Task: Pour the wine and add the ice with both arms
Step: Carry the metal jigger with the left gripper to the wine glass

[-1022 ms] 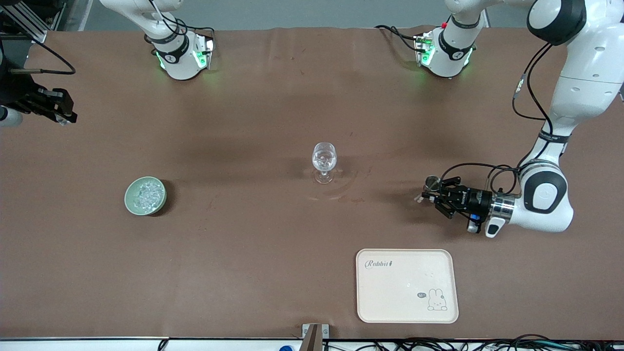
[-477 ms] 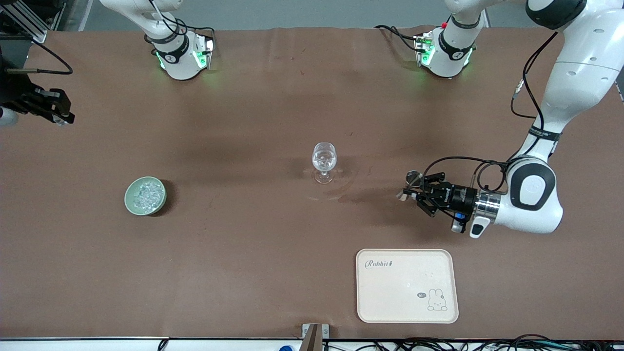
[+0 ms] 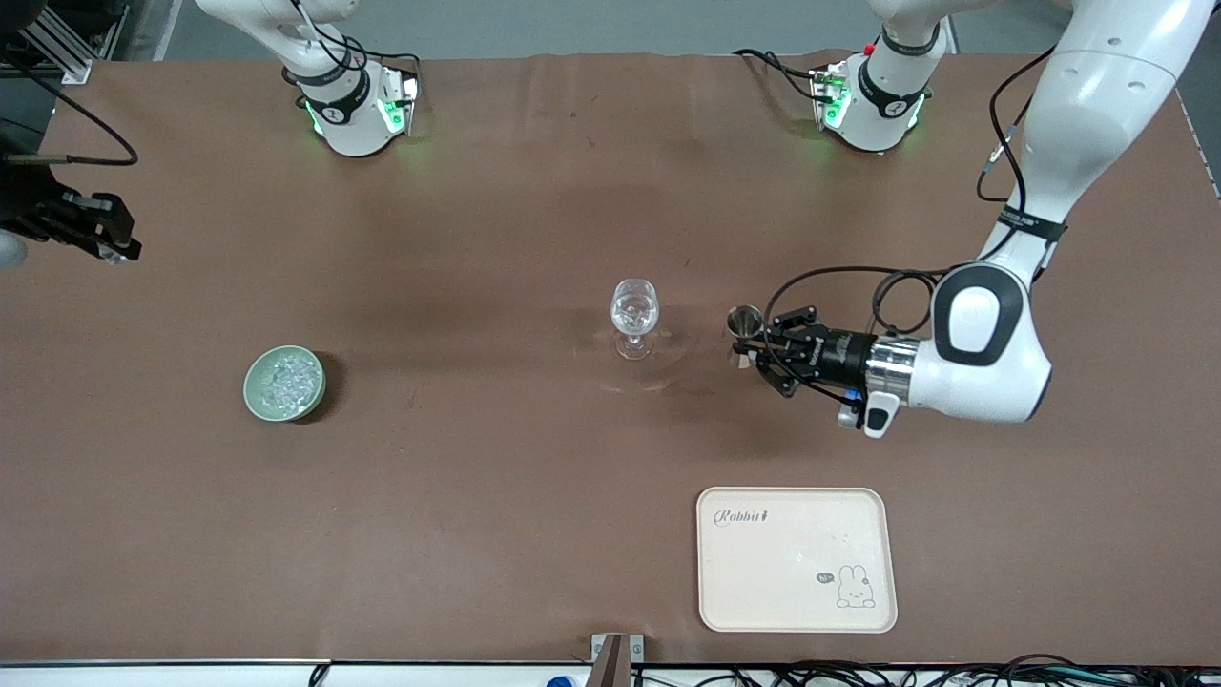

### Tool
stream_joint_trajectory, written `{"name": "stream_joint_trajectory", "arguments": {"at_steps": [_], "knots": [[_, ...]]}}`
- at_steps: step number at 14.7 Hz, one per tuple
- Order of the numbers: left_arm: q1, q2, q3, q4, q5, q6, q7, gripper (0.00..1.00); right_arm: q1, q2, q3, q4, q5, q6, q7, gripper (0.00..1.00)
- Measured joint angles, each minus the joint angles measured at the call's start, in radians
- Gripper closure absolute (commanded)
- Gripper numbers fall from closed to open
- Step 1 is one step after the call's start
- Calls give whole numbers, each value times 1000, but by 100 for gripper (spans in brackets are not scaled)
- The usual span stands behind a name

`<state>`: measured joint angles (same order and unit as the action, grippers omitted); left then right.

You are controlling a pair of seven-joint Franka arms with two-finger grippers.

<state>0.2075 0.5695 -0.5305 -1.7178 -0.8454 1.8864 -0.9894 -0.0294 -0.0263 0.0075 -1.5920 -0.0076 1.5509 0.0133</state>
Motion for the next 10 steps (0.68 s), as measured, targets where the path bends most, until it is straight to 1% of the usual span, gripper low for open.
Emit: {"name": "stream_joint_trajectory", "arguments": {"at_steps": [3,6,8,10], "knots": [[-45,-57,0,-49,0,60,-59,100,0,42,0,41,0,0,0,96],[-112,-95,0,-80,3,133,-117,100,0,50,0,50,0,0,0,95],[-160,-112,0,-102,44,188,-164,100,0,50,0,52,0,-1,0,95],[-183,-121,1,-110,99,214,-216,100,0,50,0,53,1,-1,0,95]]}}
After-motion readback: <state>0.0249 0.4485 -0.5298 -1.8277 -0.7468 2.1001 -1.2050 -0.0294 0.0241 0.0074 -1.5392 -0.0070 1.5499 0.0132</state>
